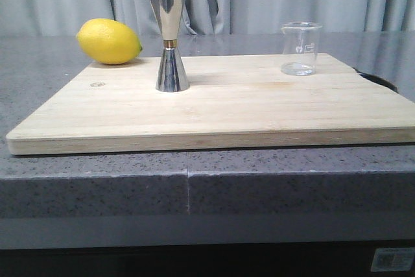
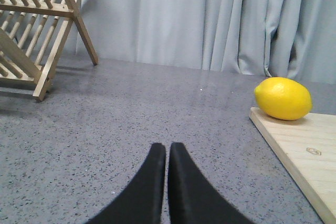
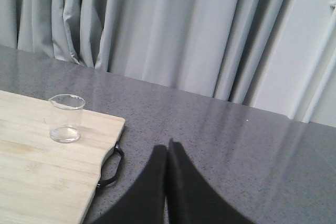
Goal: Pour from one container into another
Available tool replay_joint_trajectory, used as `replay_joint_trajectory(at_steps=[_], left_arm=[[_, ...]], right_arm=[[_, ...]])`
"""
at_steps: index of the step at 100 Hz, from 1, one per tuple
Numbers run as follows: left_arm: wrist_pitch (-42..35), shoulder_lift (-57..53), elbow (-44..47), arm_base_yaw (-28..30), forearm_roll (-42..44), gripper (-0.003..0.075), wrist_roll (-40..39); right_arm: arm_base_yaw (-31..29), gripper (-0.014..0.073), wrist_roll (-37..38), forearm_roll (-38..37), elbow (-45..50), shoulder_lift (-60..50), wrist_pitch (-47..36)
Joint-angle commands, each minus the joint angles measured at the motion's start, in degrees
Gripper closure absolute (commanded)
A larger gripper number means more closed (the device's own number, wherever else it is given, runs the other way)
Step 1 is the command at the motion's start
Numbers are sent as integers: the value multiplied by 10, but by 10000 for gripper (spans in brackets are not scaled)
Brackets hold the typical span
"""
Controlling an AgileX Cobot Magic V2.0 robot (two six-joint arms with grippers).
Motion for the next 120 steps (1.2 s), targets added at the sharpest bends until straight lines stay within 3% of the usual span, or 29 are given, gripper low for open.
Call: replay_joint_trajectory(at_steps=[1, 46, 54, 65, 89, 120], left_arm=[[-43, -12, 17, -4, 1, 739, -5], [-43, -12, 17, -4, 1, 739, -5], [-43, -12, 17, -4, 1, 739, -5], [-43, -12, 17, -4, 1, 739, -5], [-43, -12, 17, -4, 1, 739, -5], [-43, -12, 17, -4, 1, 739, -5]], right_arm=[[0, 658, -4, -11, -15, 7, -42], [0, 658, -4, -8, -12, 7, -42], [0, 658, -20, 48, -12, 7, -42], [0, 658, -125, 181, -4, 7, -51], [-53, 658, -146, 302, 89, 7, -252], [-133, 658, -145, 324, 174, -40, -295]])
